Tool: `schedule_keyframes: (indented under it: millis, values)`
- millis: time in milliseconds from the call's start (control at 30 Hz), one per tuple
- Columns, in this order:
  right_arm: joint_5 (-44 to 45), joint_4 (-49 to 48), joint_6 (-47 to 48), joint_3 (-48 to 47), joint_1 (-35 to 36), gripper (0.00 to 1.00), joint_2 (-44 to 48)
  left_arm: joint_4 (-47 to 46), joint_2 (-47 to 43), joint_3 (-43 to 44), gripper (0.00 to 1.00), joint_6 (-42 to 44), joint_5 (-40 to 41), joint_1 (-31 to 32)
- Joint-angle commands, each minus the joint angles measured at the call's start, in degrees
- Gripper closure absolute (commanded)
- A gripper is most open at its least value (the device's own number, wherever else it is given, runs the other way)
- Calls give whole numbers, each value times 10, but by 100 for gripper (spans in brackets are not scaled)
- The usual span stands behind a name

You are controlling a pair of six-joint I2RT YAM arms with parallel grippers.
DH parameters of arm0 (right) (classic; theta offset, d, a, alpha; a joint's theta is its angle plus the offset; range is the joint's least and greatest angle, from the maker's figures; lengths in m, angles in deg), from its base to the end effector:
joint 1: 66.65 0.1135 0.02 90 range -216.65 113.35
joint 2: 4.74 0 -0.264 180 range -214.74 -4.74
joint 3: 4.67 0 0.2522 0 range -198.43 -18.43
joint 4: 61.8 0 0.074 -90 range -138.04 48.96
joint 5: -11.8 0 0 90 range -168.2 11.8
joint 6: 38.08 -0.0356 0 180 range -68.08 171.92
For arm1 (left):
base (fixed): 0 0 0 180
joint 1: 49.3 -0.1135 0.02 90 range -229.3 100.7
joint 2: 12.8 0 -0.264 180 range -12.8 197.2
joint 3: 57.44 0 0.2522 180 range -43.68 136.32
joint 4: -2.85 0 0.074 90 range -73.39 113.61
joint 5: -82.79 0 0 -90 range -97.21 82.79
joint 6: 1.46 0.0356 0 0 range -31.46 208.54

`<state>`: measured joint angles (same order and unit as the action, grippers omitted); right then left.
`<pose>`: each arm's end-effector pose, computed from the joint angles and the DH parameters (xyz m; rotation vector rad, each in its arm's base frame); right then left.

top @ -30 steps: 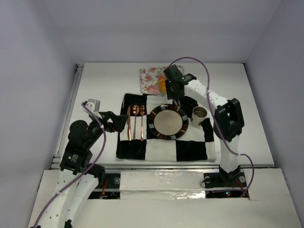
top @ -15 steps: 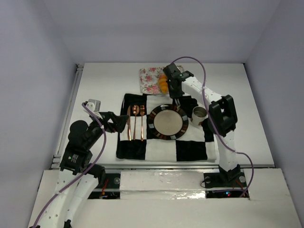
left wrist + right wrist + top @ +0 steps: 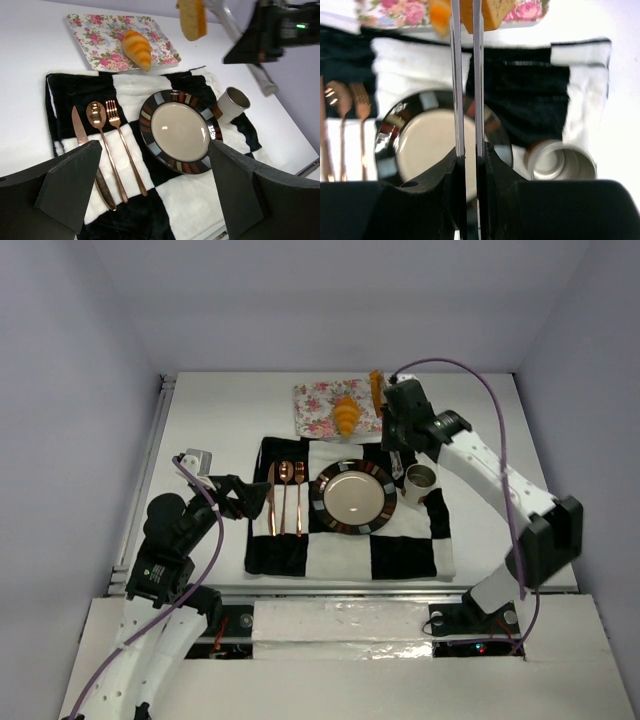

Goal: Place the bread

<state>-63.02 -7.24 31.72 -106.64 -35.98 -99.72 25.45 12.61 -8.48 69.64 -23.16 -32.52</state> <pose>0.3199 0.1789 0.3272 -0.0939 2.3645 0.1096 0.1130 -0.0443 0.3293 0.1961 1.5864 -0.7040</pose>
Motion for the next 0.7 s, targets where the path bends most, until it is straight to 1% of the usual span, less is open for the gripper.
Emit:
schedule_keyframes:
  millis: [0,33,67,133,167,233,300,367,433,467,567,633,667]
  values:
    - [-17,-54,-35,78,38,85,73,-26,-2,0,13,5,4,2]
    - [-16,-61,-42,102,50,85,114,-26,-1,0,13,5,4,2]
    - [-16,-63,-51,151,65,85,135,-26,-2,0,13,5,4,2]
    - [-1,-57,-83,194,108,85,188,-26,-3,0,13,4,6,2]
    - [2,-53,-96,231,123,85,205,-26,-3,0,13,4,6,2]
    - [13,-29,-132,260,162,85,233,-26,-2,0,14,4,6,2]
    - [15,-22,-165,299,185,85,268,-26,-1,0,14,4,6,2]
    - [14,-6,-185,316,224,85,278,-26,-4,0,14,4,6,2]
    - [18,-5,-208,332,248,85,274,-26,-7,0,14,4,7,2]
    - [12,-12,-215,337,266,85,262,-25,-9,0,14,4,9,2]
    - [14,-30,-228,339,290,83,234,-25,-12,0,14,4,9,2]
    - [11,-42,-233,331,309,76,209,-24,-15,-1,14,3,10,2]
    - [13,-48,-236,317,315,71,203,-25,-16,-1,14,3,11,2]
